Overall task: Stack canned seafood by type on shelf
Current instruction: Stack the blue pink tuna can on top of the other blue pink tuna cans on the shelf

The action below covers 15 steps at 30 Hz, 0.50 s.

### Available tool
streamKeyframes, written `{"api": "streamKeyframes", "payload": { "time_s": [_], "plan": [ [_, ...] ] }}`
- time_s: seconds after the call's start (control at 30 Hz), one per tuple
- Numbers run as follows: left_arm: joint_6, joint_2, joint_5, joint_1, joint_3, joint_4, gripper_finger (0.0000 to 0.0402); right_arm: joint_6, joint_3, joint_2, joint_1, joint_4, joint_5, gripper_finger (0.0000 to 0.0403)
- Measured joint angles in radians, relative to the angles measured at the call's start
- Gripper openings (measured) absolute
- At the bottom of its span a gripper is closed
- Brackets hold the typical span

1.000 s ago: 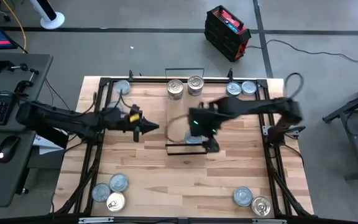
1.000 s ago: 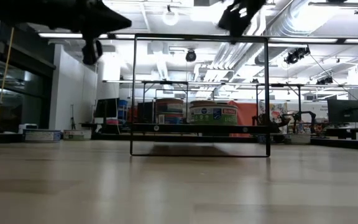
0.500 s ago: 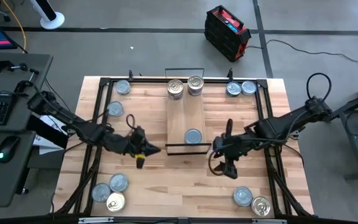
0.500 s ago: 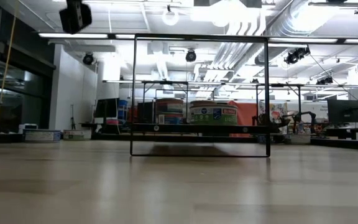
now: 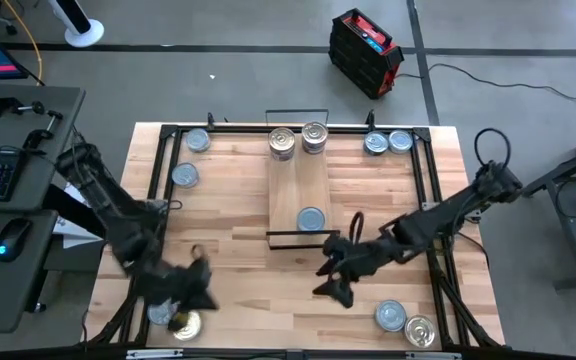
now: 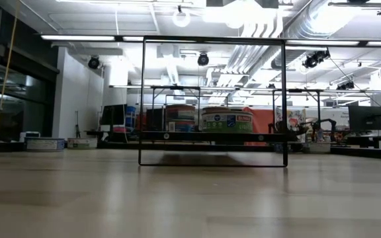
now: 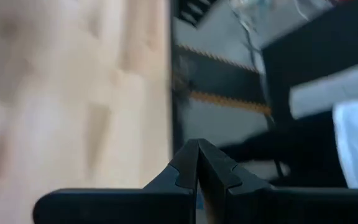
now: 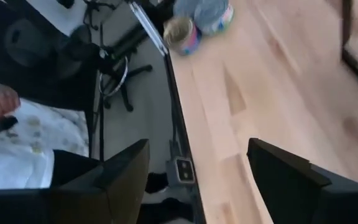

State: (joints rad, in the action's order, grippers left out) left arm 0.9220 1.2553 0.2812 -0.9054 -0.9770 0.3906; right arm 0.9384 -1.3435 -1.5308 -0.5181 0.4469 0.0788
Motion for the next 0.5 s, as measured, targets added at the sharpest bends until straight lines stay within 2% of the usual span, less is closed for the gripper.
{"api": "streamKeyframes", "payload": {
  "time_s": [0.17,0.3,0.4,0.43,0.5],
  "plan": [
    [0.039,0.078,0.050,-0.157,0.002,0.066,0.0000,0.072,-0.021,-0.104,-0.034,0.032,0.000,0.0204],
    [0.061,0.158,0.037,-0.211,0.002,0.076,0.0000,0.139,-0.022,-0.169,-0.059,0.044,0.000,0.0121],
    [0.053,0.213,0.007,-0.239,0.001,0.100,0.0000,0.186,-0.023,-0.199,-0.081,0.043,0.000,0.0039],
    [0.055,0.231,-0.002,-0.248,0.001,0.117,0.0000,0.190,-0.023,-0.206,-0.087,0.043,0.003,0.0020],
    [0.064,0.264,-0.022,-0.258,0.002,0.145,0.0000,0.216,-0.024,-0.214,-0.106,0.051,0.040,0.0013]
  ]
}}
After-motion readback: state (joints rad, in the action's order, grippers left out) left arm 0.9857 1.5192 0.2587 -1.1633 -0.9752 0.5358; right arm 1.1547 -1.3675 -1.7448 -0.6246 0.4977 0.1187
